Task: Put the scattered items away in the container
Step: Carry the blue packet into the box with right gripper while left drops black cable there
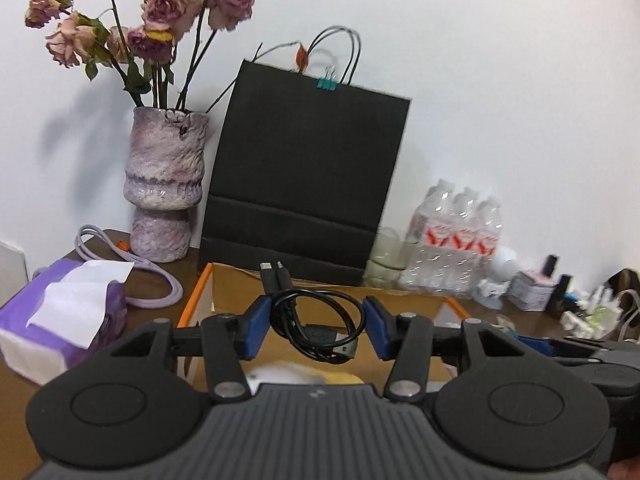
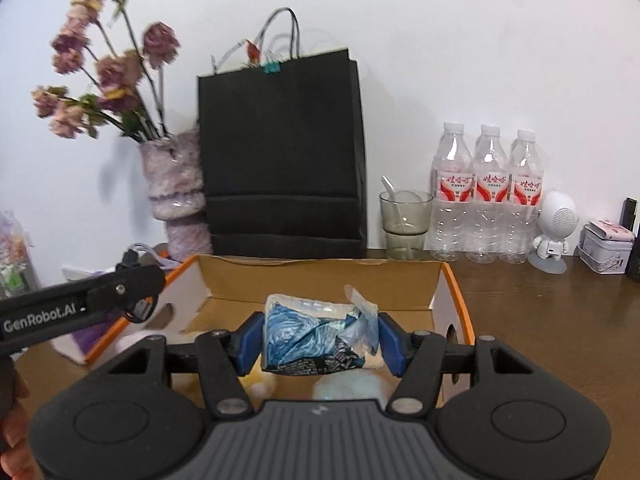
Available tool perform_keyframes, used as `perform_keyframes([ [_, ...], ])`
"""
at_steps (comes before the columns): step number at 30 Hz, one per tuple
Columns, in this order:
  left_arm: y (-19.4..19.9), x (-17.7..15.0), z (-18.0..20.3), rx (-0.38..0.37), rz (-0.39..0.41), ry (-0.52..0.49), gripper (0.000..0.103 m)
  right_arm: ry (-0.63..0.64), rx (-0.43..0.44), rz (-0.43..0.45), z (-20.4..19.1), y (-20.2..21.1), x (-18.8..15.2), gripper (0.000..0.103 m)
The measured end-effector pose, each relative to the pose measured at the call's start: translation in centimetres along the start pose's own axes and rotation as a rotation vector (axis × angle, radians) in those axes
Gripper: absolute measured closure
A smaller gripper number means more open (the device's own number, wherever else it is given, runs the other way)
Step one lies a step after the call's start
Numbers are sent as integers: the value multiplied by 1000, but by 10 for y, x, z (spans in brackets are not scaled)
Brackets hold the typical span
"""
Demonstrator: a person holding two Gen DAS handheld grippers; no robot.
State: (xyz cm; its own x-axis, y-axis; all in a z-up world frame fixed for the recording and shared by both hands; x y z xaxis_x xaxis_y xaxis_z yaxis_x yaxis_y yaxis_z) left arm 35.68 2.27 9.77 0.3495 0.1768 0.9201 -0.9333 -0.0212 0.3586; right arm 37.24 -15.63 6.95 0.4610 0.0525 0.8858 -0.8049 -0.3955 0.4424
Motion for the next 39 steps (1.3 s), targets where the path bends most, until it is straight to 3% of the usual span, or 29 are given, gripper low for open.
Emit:
perform_keyframes([
  [5,-28,-11,0,44,-65,-38,51,-8,-8,-55,9,-23,-6,43],
  [7,-34,-16,-1,73,-102,-57,31,-5,-16,-87,11,-28,-9,33],
  [8,-34,-17,-2,106,-103,-64,11,-6,-24,-100,13,-31,-10,15],
  [9,-32,-17,-3,158,-88,-78,0,-10,-43,-103,14,-31,-10,8],
  [11,-27,-13,-3,216,-46,-124,0,-14,-64,-102,17,-29,-9,0],
  [15,-21,-12,-2,169,-50,-102,0,-27,-15,-96,15,-19,-4,0],
  [29,-14,-6,-2,170,-47,-87,0,-11,-4,-87,10,-10,3,0],
  [39,33,1,-9,142,-3,-44,0,16,22,-39,-2,30,8,0],
])
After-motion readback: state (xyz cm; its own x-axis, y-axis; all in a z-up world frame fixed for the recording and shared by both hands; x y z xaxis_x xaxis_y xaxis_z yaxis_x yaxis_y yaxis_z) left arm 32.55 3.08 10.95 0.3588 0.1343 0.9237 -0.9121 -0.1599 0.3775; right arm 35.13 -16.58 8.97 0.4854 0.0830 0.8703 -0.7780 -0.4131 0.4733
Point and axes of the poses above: each gripper's, at about its wrist camera, not at the fingertips, and y roughly against the way its jaws point, z to its right, x to its top, the point moved 5 cm from there along -y, roughly the way its jaws point, and after that the axes turned 8 degrees about x, right-handed, at the moved point
